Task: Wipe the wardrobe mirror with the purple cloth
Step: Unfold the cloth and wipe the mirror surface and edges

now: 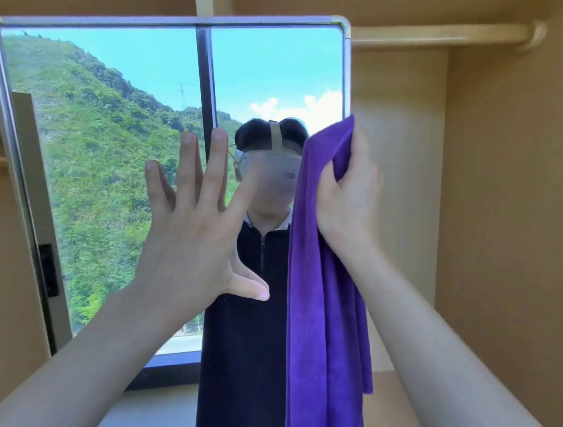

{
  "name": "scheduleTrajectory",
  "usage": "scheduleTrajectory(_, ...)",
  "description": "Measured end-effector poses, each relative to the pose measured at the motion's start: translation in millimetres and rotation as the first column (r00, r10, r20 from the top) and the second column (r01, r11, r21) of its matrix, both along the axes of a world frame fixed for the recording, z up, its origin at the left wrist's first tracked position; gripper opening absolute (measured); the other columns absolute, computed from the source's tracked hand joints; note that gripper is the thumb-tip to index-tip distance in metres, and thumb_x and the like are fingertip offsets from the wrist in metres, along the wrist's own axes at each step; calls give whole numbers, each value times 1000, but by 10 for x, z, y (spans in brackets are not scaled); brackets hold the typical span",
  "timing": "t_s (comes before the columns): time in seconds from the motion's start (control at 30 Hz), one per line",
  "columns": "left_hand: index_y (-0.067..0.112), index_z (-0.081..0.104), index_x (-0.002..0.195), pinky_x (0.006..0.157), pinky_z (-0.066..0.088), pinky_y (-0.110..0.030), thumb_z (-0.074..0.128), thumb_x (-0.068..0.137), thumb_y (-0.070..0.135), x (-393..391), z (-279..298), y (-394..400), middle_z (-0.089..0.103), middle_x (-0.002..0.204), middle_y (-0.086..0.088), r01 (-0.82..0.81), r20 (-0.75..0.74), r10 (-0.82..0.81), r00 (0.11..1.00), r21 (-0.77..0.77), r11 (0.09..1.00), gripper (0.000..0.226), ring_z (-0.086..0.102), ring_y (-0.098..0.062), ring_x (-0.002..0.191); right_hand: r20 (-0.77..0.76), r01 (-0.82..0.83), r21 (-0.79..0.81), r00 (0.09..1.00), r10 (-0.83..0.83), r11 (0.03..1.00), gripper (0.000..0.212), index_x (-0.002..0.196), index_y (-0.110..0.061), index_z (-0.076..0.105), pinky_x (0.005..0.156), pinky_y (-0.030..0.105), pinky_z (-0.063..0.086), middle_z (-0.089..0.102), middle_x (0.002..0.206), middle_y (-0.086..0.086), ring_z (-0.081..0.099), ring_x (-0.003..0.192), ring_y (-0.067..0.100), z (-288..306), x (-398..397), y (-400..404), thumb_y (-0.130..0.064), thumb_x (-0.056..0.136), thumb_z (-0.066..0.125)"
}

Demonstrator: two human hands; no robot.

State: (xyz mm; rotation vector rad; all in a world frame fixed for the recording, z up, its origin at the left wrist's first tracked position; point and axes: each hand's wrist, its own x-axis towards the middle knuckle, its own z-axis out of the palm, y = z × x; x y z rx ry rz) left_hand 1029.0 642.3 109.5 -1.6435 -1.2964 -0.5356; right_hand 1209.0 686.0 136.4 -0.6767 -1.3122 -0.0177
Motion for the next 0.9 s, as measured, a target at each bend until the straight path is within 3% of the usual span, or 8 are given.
scheduleTrajectory(0.2,20,5,166,113,11,-82,68,34,97,6,7,-3,-6,170,-26,17,0,-17,1000,15,1000,165,-2,-55,154,35,65,-153,998,-61,986,55,149,-14,40,100,42,50,60,137,2,61,120,20,-983,-11,2,-31,96,39)
scheduleTrajectory(0.23,20,5,166,113,10,-81,67,34,97,4,7,14,-7,170,-26,21,-3,-21,1000,22,1000,165,-3,-55,154,24,54,-188,998,-50,981,54,149,-15,41,102,37,50,59,137,-2,59,123,14,-1262,-9,-38,-28,96,41)
scheduleTrajectory(0.33,19,5,166,113,8,-81,62,35,97,6,-4,22,-8,170,-24,43,3,-43,999,28,999,162,-6,-53,154,5,71,-301,997,-73,951,55,145,-31,35,97,-3,31,47,133,-26,41,117,-27,-2011,-45,-133,-13,96,53)
scheduleTrajectory(0.4,20,5,166,113,7,-81,59,35,97,1,-5,16,-8,171,-24,47,11,-47,999,25,999,161,-7,-53,155,-23,28,-437,999,-42,899,58,130,-38,40,82,-9,33,51,113,-28,52,98,-24,-2306,-29,-200,-1,93,64)
scheduleTrajectory(0.53,21,9,166,115,9,-80,57,38,96,-23,-30,-4,-6,171,-22,41,14,-41,999,23,999,156,-6,-50,156,57,43,-521,998,-15,852,44,133,-17,50,69,9,46,61,96,-13,62,86,7,-2203,47,-229,-2,93,61)
scheduleTrajectory(0.67,25,10,166,116,10,-78,62,42,95,-67,-122,6,-7,172,-18,51,21,-52,998,16,999,152,-7,-47,157,55,89,-350,996,-75,932,39,133,-8,50,74,38,51,65,95,6,63,84,26,-1551,1,-180,4,95,46)
scheduleTrajectory(0.8,26,6,166,117,8,-77,61,41,98,-50,-151,-15,-9,172,-18,48,43,-48,998,-5,999,155,-9,-47,156,12,134,-247,991,-135,960,33,129,-7,51,69,45,48,66,91,12,62,79,36,-1126,-76,-103,-1,97,42)
scheduleTrajectory(0.9,26,4,166,118,5,-76,66,38,96,-26,-268,-40,-11,172,-18,47,61,-45,997,-33,998,159,-10,-48,156,7,157,-232,987,-160,960,37,133,-11,48,67,39,47,67,97,7,63,80,31,-1245,-108,-110,-18,98,38)
